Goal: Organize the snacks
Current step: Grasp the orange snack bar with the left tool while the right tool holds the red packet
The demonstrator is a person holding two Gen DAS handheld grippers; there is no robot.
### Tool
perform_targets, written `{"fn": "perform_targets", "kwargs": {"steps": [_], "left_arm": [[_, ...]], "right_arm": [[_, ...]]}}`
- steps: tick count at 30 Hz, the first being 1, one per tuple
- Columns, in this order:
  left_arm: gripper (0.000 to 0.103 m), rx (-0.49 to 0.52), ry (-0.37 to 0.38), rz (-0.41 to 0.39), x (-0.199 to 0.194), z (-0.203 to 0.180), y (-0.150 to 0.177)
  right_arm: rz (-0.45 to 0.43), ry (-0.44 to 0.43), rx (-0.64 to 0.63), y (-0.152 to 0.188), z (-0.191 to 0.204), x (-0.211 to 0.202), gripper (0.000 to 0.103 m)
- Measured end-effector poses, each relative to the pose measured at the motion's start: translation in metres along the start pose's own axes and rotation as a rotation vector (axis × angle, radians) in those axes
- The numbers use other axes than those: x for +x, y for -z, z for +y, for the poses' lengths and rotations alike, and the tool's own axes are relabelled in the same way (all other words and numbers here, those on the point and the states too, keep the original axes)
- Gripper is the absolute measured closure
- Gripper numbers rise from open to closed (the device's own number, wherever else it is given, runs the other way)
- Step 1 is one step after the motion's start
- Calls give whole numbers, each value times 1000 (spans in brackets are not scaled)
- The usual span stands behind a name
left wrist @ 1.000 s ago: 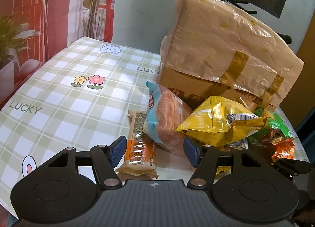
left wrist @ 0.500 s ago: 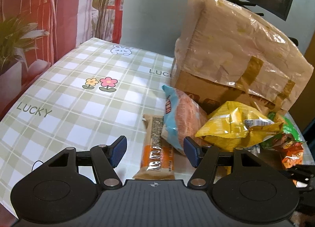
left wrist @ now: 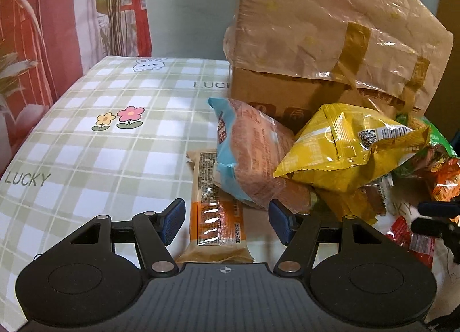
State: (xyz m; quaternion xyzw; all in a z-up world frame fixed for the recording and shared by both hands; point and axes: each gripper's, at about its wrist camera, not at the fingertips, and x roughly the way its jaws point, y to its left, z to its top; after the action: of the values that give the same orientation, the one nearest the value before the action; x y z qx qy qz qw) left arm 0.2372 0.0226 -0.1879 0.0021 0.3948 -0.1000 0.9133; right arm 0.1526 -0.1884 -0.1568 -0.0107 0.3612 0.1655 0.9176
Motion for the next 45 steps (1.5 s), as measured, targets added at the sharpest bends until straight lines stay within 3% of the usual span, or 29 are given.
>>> {"fn": "perform_targets", "kwargs": {"steps": [2,10,11,17,20,24,29,31,32,34,38,45], "left_arm": [[36,-8,2,3,0,1,1],[36,-32,9,15,-1,4,6],[36,-32,3,23,0,4,7],[36,-47,-13,32,3,8,8],[36,-39,-21,22,3,8,4],[36,-43,-26,17,6,9,3],[36,-38,-29,41,20,13,0],[42,-32,-45,50,25,14,0],[56,-24,-59,50,24,13,0],[61,-8,-85,62,22,11,-1],[61,-90,-61,74,12,22,3],[62,-179,-99,42,-15,42,8]], "right_arm": [[1,1,-14,1,2,-3,67],[96,-6,-64,9,10,10,64],[105,-7,-69,10,10,13,58],[102,-7,-110,13,15,21,51],[87,-3,-128,13,18,24,51],[78,-16,-127,11,16,24,62],[57,-36,-111,12,15,18,62],[35,-36,-104,10,15,13,62],[28,-37,-101,9,15,11,62],[18,-38,-96,7,14,8,62],[3,-39,-87,6,14,2,62],[-59,-43,-98,-4,15,-11,62]]}}
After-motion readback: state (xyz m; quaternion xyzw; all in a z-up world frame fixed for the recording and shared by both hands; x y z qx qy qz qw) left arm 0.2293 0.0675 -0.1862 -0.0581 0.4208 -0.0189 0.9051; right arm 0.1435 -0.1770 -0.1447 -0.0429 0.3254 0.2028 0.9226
